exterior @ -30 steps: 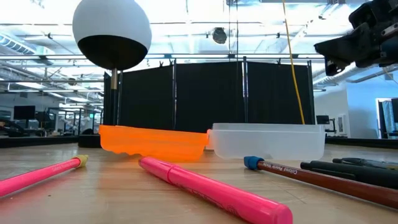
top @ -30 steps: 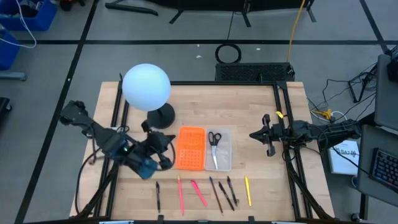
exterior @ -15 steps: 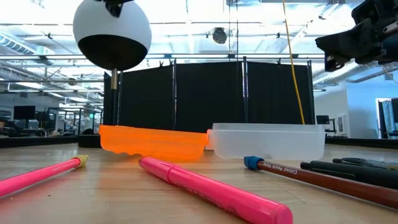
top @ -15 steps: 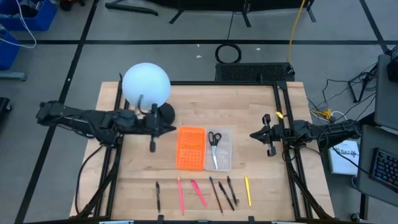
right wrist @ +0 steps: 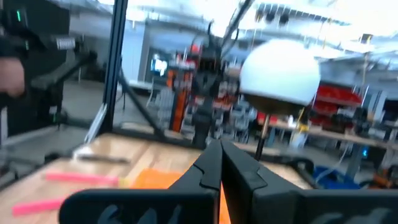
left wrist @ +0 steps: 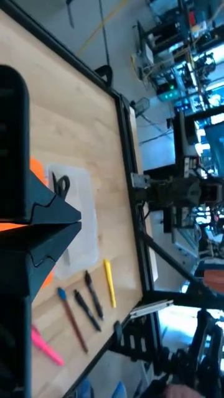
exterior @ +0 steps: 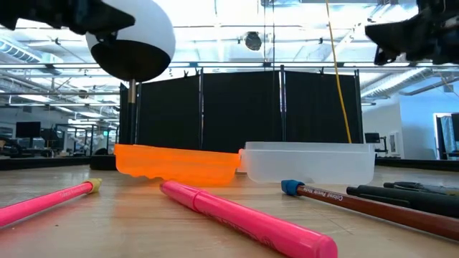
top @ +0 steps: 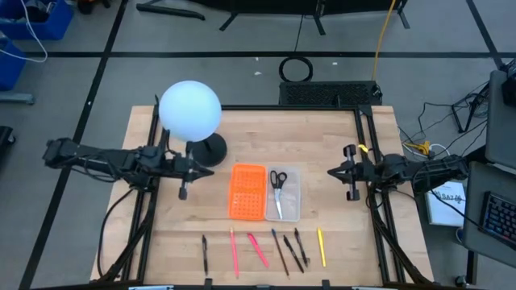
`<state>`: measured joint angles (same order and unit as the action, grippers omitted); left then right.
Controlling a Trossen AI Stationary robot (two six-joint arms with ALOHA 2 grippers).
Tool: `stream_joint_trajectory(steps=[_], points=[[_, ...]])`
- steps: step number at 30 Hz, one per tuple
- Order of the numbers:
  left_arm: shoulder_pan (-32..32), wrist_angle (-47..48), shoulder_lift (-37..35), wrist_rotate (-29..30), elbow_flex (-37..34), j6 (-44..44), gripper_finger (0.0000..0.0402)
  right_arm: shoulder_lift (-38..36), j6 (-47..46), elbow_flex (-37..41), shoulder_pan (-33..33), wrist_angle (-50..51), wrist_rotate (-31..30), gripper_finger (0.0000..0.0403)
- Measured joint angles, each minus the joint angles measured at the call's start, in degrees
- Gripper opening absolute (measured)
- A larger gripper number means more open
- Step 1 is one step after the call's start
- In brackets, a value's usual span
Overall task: Pick & place school supplies into a supply box
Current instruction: Put the yellow pen into the transparent bin
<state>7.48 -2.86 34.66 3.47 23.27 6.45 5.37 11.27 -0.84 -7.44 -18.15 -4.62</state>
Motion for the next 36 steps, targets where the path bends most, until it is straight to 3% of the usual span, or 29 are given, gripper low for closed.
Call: stream_joint_trajectory(steps=[7,14,24,32,36], points=[[1.7,1.0,-5.5,-3.5,-3.9,3.7,0.0003,0.0,-1.7,0.0,0.0,-7.3,-0.8,0.0],[2.7,5.5,-11.6,-6.1,-4.5,4.5,0.0003,0.1,-6.7,0.0,0.0,-5.6,-9.2,0.0],[3.1,0.1,-14.1,-9.0,-12.2,7.3,0.0005,0.1,-14.0,0.0,0.0,-5.0,-8.7,0.0],[3.0,-10.4,-14.1,-1.9,-20.3,11.9,0.0008,0.2,-14.0,0.0,0.0,-0.4,-8.8,0.0],[3.0,-13.0,-14.1,0.7,-21.1,16.2,0.0009,2.2,-21.4,-2.7,-0.5,0.7,-8.4,0.0]])
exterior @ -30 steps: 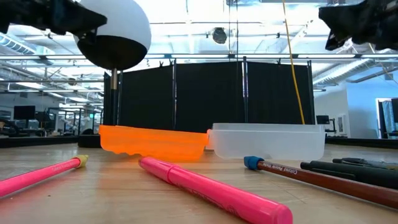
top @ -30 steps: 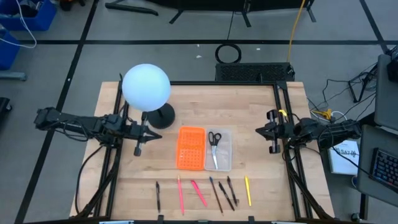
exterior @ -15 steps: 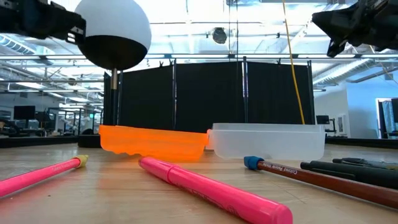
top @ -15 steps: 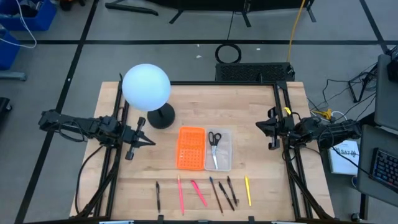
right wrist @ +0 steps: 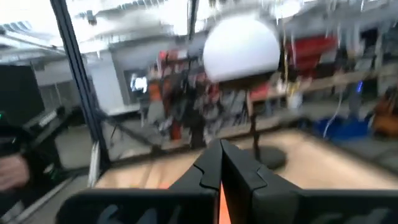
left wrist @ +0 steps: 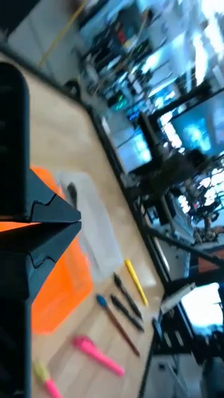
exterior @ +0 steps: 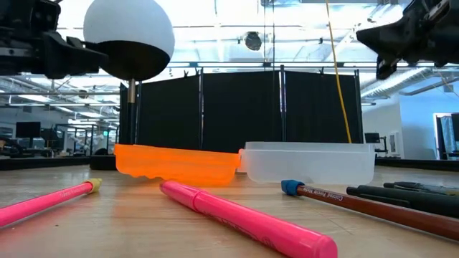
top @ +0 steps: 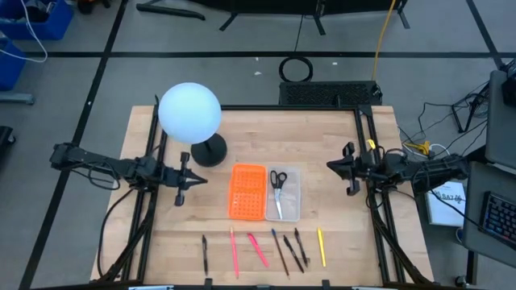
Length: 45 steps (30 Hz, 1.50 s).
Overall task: Pick & place school supplies into a supply box
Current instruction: Put the yellow pen into the transparent bin
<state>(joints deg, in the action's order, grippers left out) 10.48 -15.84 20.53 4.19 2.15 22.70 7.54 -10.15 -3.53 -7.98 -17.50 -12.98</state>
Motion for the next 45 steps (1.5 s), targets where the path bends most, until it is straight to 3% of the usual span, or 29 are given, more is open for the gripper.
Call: stream_joint_trajectory(steps=[3,6,9,16,21,25,29,35,42,45], points=[[0.0,-3.0,0.0,2.8,0.0,2.6,0.0009,4.7,-1.1,-2.7,-2.6,2.9,1.0,0.0],[0.0,-8.0,0.1,6.5,0.0,4.7,0.0009,12.1,-1.3,-8.0,-6.2,2.6,-2.0,0.0],[0.0,-14.7,0.0,9.8,0.0,7.7,0.0009,22.5,-3.1,-15.8,-11.0,8.5,-5.0,0.0],[0.0,-20.9,0.1,12.3,0.0,5.0,0.001,50.0,-14.8,-41.8,-23.9,28.5,-18.8,0.0],[0.0,-18.9,0.1,11.9,0.0,0.0,0.001,67.7,-25.9,-63.9,-29.9,45.5,-22.8,0.0],[0.0,-16.1,0.1,11.9,0.0,-2.3,0.001,80.2,-40.4,-81.6,-32.7,62.6,-21.9,0.0],[0.0,-15.2,0.1,11.9,0.0,-2.5,0.001,89.7,-57.9,-94.5,-34.3,74.6,-14.3,0.0],[0.0,-15.5,0.1,11.9,0.0,-8.4,0.001,98.7,-84.4,-100.6,-36.9,82.4,-2.7,0.0],[0.0,-15.7,0.1,12.4,0.0,-8.2,0.001,103.8,-107.6,-100.6,-39.9,91.0,-6.3,0.0],[0.0,-15.4,0.1,12.4,0.0,-8.3,0.001,104.8,-109.9,-100.6,-40.2,94.0,-5.0,0.0004]])
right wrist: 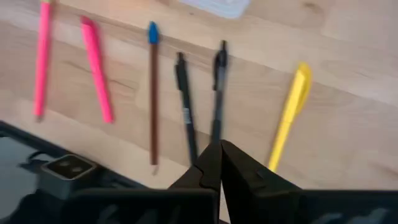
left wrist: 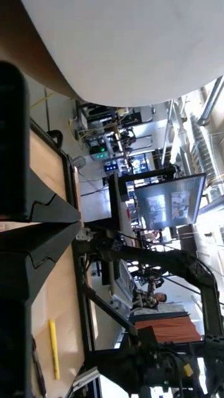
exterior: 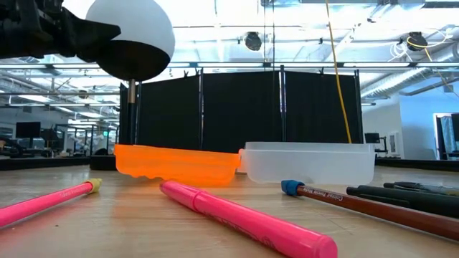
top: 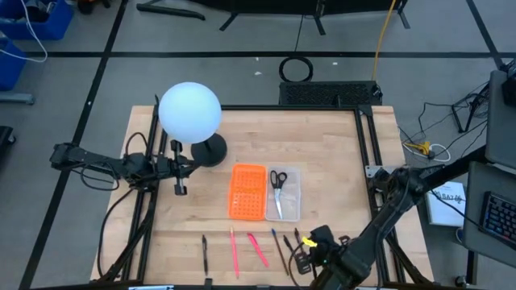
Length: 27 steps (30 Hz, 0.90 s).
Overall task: Pick & place school supplies into a supply box
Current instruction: Put the yellow pen into the transparent bin
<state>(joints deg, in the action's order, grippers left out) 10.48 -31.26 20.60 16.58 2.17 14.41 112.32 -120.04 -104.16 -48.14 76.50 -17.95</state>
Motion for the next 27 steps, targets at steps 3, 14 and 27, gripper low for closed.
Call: stream_joint_trajectory(steps=[3,14,27], points=[[0.0,1.4,0.0,0.0,0.0,-1.4,0.001,0.1,1.6,0.0,-0.2,-0.2,0.1,0.0023],[0.0,1.5,0.0,0.0,0.0,-1.5,0.001,0.1,-3.6,5.0,0.2,-4.9,13.4,0.0166],[0.0,1.6,0.0,0.0,0.0,-1.4,0.001,0.1,-3.8,14.9,1.7,-10.5,13.7,0.017]])
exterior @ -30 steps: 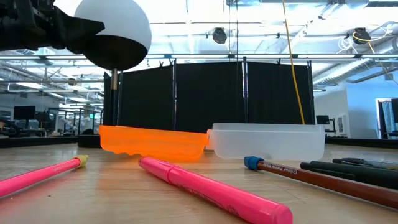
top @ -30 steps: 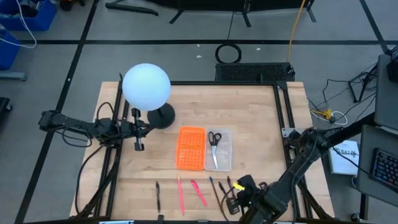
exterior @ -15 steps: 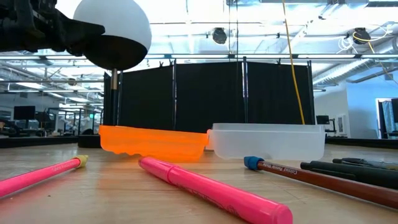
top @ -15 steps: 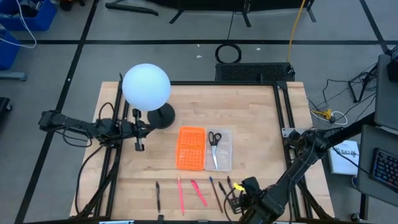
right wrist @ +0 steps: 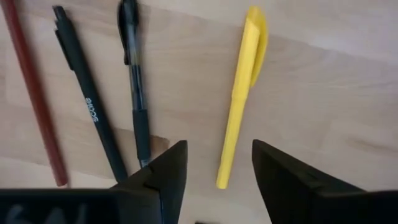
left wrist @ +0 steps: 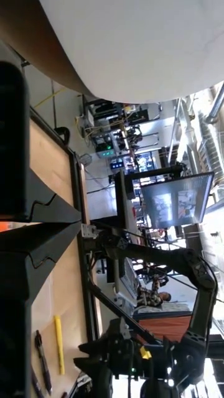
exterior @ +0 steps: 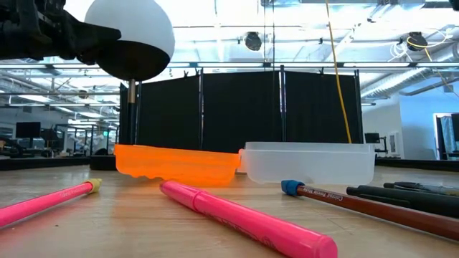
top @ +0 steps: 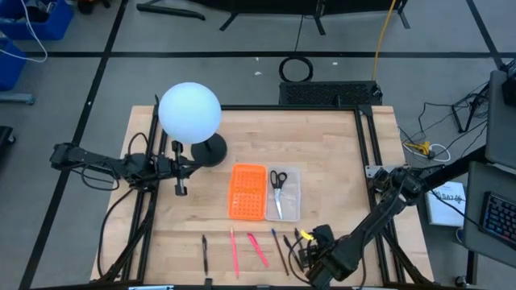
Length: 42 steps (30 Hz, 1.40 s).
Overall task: Pick & place school supplies into a supply box
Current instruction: Put the yellow pen into the transparent bin
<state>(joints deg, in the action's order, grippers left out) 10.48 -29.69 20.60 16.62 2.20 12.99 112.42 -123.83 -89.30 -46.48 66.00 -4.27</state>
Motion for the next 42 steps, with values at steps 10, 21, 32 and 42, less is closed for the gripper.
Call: stream_joint_trajectory(steps=[10,21,32,42], points=[[0.0,2.1,0.0,0.0,0.0,-1.4,0.001,0.0,-0.6,5.4,0.0,-4.4,1.4,0.0166],[0.0,2.7,0.0,0.0,0.0,-1.3,0.001,-0.2,-1.2,13.2,0.0,-16.3,4.5,0.0166],[0.0,2.6,0.0,0.0,0.0,-1.3,0.001,-0.3,0.5,21.3,-0.3,-19.9,7.1,0.0153],[0.0,2.5,0.0,0.0,0.0,-1.2,0.001,-0.7,1.9,24.9,-0.6,-24.9,9.0,0.0059]])
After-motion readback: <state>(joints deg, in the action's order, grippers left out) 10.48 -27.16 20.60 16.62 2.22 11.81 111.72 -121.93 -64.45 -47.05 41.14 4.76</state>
